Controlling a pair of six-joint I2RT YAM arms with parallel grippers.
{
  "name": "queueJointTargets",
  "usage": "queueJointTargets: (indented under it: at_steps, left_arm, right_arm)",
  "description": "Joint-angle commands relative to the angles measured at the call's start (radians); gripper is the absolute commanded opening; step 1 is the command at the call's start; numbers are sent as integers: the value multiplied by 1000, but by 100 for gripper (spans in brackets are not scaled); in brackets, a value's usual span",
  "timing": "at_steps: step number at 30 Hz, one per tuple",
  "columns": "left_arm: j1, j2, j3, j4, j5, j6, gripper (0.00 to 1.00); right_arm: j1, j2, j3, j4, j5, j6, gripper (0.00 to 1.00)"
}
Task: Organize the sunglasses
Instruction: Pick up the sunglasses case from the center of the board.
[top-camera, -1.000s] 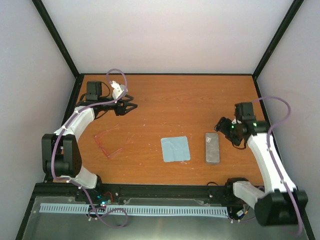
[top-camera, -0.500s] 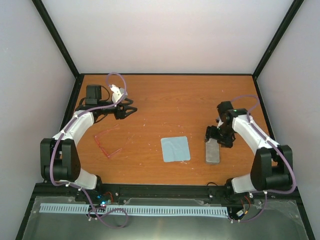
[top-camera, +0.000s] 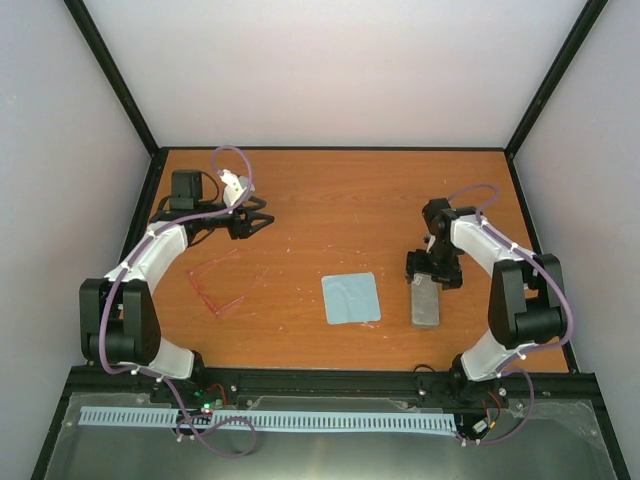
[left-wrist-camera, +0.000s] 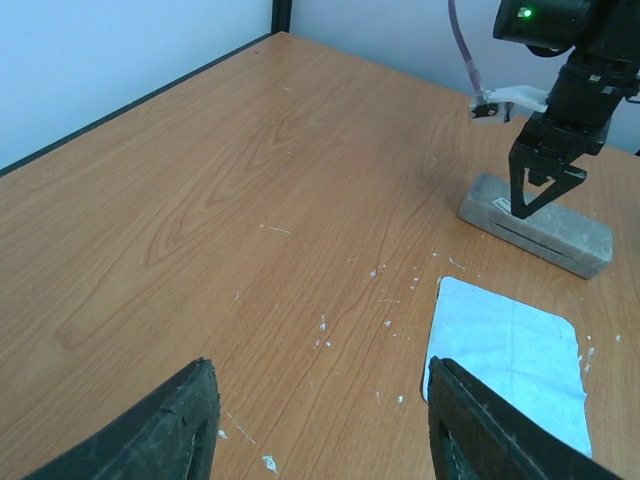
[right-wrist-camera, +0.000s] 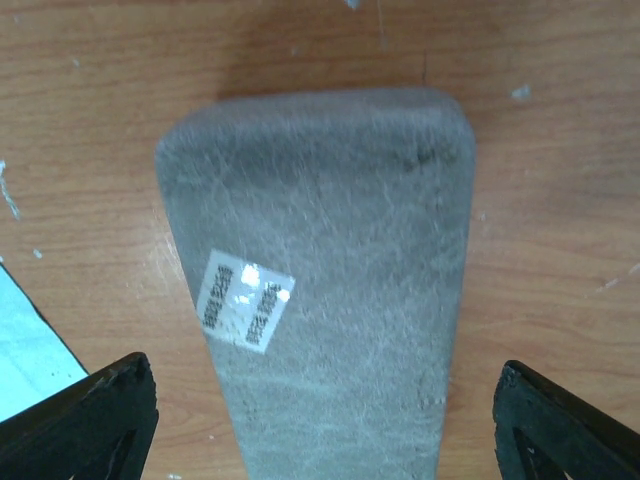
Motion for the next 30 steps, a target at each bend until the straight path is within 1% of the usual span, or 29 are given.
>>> queueJointTargets:
  at_steps: [1,6,11,15,17,22,23,24,25,26,27,30]
  left_arm:
    - [-3,-25,-6,7,9,-8,58]
    - [-4,-26,-9,2,6,-4,58]
    - [-3,-28,-12,-2,-11,11,58]
    - [-4,-34,-21,-17,-6,40,58]
    - [-4,-35,-20,-18,-9,48,58]
    - [-4,-34,-13,-15,-4,50,58]
    - [-3,-32,-13,-15,-1,50,58]
    - [-3,-31,-12,-14,0,50,58]
    - [-3,-31,-11,-13,3,51,58]
    - [-4,-31,-9,-11,6,51,58]
    - [-5,-32,-7,-11,11,53,58]
    - [-42,-40,2,-17,-19,78,58]
  right_arm:
    - [2,61,52,12,26,-34,90]
    - [2,153,128,3,8,-39,89]
    - [2,204,172,-22,25,-46,89]
    - [2,244,186,-45,55,-53,88]
    - [2,251,190,-50,64,-52,85]
    - [2,280,193,-70,81,-50,85]
    - [2,285,194,-69,83,-48,80]
    - [2,285,195,-67,82,-45,71]
    - [2,284,198,-67,77,-41,60]
    - [2,281,203,-67,72,-36,51]
    - [2,279,210,-68,63,-32,44]
    - [2,263,245,-74,15,-5,30]
